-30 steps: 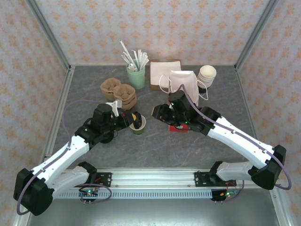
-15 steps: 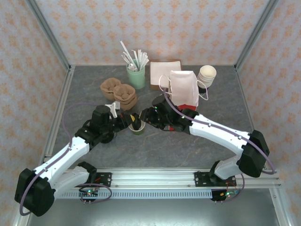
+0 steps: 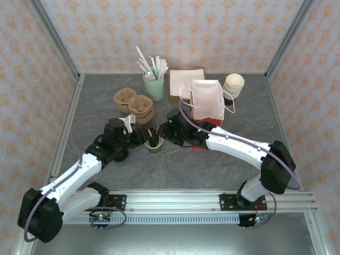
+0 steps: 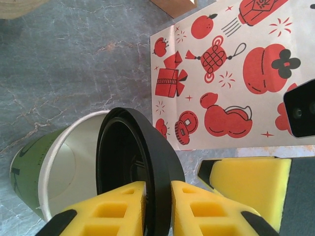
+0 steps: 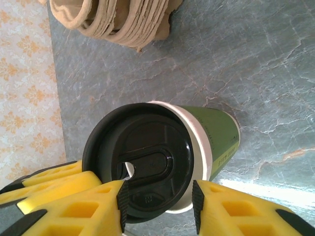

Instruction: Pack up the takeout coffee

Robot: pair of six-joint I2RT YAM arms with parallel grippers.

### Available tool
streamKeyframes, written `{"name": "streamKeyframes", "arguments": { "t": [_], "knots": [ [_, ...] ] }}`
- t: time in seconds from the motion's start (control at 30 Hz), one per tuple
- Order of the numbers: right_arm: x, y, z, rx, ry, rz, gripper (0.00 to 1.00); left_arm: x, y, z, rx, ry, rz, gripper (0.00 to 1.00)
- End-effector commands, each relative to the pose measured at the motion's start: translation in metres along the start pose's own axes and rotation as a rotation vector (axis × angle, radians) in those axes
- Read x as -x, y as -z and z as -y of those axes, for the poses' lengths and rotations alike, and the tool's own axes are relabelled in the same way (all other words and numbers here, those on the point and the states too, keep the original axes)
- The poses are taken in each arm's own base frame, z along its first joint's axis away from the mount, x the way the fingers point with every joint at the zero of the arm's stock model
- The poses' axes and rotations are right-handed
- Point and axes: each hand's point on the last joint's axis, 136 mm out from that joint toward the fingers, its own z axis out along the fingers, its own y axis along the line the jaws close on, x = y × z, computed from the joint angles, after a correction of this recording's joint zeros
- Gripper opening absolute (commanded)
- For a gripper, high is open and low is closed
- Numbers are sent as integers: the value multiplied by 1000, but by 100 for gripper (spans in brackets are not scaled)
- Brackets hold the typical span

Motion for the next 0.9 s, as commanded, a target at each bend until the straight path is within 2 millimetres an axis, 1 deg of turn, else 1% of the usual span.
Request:
{"name": "streamKeyframes", "arguments": {
  "t": [0.0,0.27,0.53,0.63,0.73,0.87],
  "knots": [
    [14,5,-6,5,-13,44,42,1,-1,-10,39,-8,-2,22],
    [18,0,-2,-8,-18,37,42,1,3,-15,78,-23,-1,34],
    [18,-6,-2,-13,-14,21,42,2,7,-19,120,-37,2,38],
    [18,-8,-2,-20,-11,17,43,3,9,-23,151,-42,7,47],
    [18,-10,-2,-24,-12,10,43,3,11,-26,166,-44,9,52],
    [18,-13,-2,-27,-12,7,43,4,11,-29,177,-42,7,53]
  ]
}}
